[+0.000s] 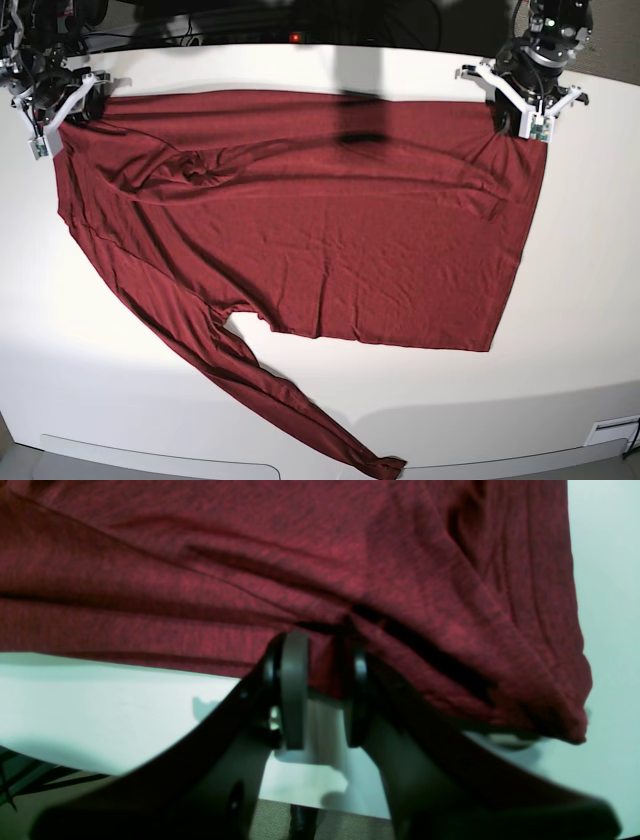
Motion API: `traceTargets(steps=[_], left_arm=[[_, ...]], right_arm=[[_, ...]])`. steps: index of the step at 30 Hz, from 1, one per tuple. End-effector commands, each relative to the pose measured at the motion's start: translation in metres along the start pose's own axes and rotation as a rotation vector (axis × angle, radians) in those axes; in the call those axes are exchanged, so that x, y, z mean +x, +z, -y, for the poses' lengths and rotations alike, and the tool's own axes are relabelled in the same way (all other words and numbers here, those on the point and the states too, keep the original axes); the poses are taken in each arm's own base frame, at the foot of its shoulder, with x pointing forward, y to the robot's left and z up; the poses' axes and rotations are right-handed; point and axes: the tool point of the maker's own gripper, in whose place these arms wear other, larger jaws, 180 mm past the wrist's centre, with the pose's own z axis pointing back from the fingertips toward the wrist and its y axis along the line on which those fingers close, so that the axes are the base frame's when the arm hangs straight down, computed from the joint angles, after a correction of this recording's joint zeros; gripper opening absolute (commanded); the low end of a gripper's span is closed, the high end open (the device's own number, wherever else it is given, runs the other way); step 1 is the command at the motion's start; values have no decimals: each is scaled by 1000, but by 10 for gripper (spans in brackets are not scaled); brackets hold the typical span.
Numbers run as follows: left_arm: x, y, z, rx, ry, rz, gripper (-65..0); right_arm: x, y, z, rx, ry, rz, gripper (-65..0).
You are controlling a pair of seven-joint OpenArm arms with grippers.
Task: Fold the T-shirt properly
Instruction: 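Hold the red shirt edge taut with both grippers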
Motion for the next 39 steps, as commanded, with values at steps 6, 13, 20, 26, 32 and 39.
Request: traceTargets(steps=[6,13,20,26,32,39], left_arm=[[-64,12,2,3,-20,-268,-510],[-61,11,2,3,-20,-254,-510],[-61,11,2,3,-20,-254,-510],[-60,11,2,3,-20,-246,-510],[-60,11,2,3,-20,-246,-510],[-60,11,2,3,-20,-247,-510]], right_arm=[[-19,4,8,-37,25,-99,-529],[-19,4,8,-37,25,-98,-529],[-18,4,8,-37,25,-95,-529],[-19,4,8,-37,25,-95,-529],[-19,4,8,-37,25,-95,-529],[-19,4,8,-37,25,-95,-529]])
